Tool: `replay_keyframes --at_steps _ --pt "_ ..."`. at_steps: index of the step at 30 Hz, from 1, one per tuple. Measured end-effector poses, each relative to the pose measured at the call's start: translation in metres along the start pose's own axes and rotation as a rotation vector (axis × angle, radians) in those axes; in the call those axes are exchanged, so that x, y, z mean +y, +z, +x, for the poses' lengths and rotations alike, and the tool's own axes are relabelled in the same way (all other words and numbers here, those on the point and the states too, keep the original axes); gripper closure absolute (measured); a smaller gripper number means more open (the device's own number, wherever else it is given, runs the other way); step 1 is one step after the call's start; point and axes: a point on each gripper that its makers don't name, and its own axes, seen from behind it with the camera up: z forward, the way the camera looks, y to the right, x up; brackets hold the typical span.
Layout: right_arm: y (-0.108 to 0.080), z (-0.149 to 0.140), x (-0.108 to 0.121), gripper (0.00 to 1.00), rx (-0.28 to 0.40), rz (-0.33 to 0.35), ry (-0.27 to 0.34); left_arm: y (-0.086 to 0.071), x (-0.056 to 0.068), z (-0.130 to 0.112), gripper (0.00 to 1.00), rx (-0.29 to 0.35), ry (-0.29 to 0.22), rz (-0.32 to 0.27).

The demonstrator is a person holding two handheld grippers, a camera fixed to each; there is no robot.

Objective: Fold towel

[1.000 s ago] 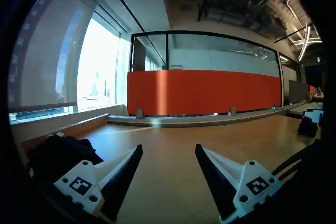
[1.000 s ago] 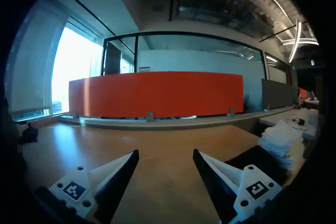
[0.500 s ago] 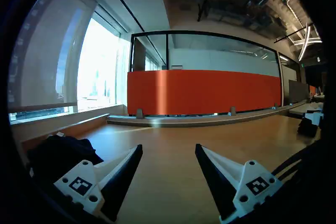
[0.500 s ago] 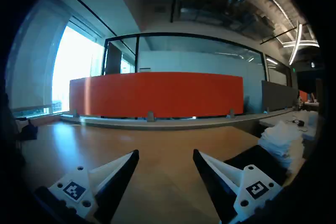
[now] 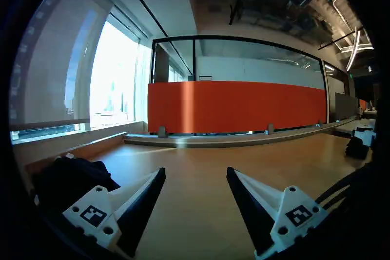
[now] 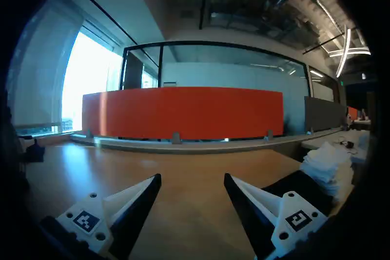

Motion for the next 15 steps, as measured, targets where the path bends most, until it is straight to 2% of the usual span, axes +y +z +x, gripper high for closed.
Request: replay_keyframes --at_steps 15 --pt "-0.0008 0.0001 -0.0013 0.0 -0.001 0.005 0.0 -0.0004 0.0002 0.0001 0.07 0.0 0.001 0.0"
